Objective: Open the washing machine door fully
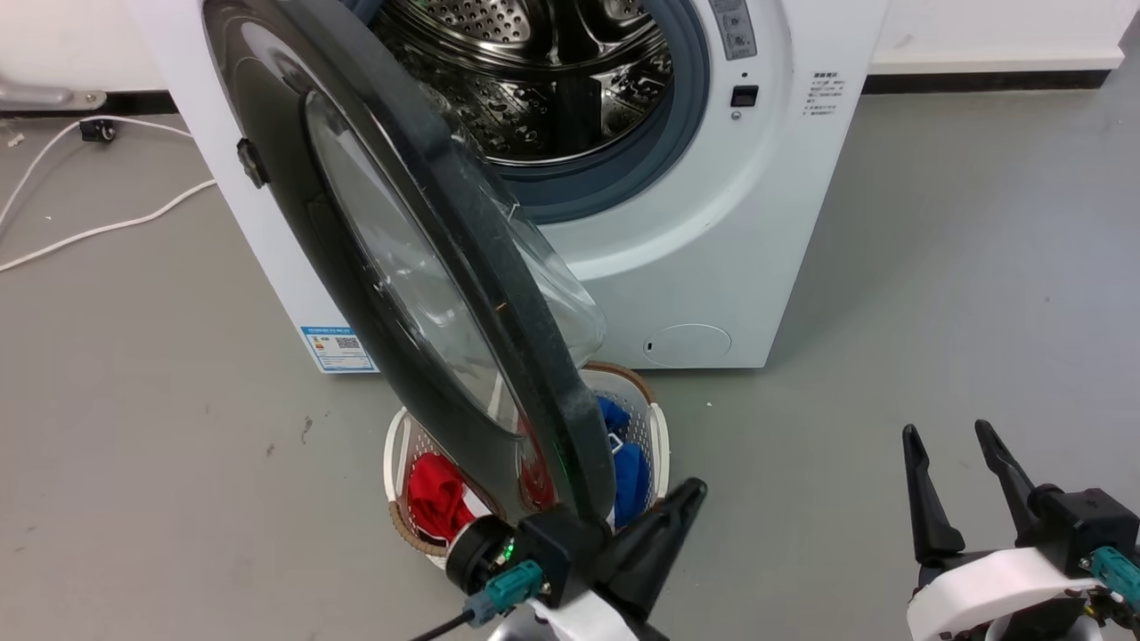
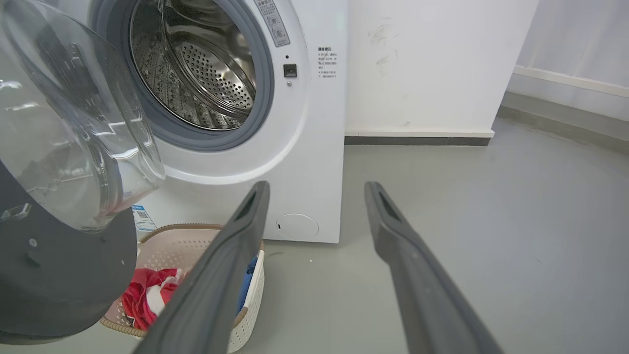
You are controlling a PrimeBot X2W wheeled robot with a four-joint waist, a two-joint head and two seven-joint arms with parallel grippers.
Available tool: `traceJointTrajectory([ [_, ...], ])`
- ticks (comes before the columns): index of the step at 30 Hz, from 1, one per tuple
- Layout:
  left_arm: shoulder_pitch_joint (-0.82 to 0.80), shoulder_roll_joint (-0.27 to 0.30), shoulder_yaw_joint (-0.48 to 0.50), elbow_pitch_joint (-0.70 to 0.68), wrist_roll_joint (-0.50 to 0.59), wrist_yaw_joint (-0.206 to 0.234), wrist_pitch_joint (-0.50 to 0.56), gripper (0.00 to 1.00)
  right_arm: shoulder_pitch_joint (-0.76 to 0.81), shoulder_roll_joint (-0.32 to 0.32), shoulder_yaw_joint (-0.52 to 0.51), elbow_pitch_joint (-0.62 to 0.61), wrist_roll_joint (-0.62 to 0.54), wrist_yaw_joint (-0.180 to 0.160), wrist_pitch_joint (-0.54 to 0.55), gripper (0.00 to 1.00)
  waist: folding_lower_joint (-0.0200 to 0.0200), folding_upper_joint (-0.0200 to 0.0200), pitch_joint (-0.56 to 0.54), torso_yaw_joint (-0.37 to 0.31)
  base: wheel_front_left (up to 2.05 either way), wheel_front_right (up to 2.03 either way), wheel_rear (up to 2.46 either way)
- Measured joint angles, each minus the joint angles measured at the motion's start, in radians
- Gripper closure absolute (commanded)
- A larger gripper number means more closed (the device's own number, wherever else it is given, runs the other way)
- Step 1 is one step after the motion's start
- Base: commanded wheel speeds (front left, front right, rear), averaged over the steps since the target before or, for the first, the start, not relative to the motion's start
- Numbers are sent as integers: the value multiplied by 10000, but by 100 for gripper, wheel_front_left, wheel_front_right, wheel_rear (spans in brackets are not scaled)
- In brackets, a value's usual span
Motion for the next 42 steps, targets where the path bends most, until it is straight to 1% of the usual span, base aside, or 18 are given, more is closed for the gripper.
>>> traceJointTrajectory([
  [5,-307,-69,351,629,111,314,-426,100,-37,0,-13,54,48,0,-27,0,0,0,120,-85,0,0,0],
  [12,-546,-17,587,1214,138,462,-700,100,-167,4,-29,92,63,0,-31,0,0,0,249,-83,0,0,0],
  [21,-371,-6,673,1200,36,723,-849,100,-158,10,-138,67,63,0,15,0,0,0,254,124,0,0,0],
  [25,-77,153,713,917,38,874,-823,100,-134,17,-240,-8,63,0,23,0,0,0,193,309,0,0,0],
  [28,229,293,756,616,8,1035,-779,100,-100,21,-267,-59,63,0,36,0,0,0,139,485,0,0,0],
  [32,616,345,782,222,-69,1287,-692,100,59,29,-431,-125,128,0,104,0,0,0,72,861,0,0,0],
  [42,1148,322,823,-282,-257,1653,-639,100,123,44,-715,-481,115,0,230,0,0,0,64,2287,0,0,0],
])
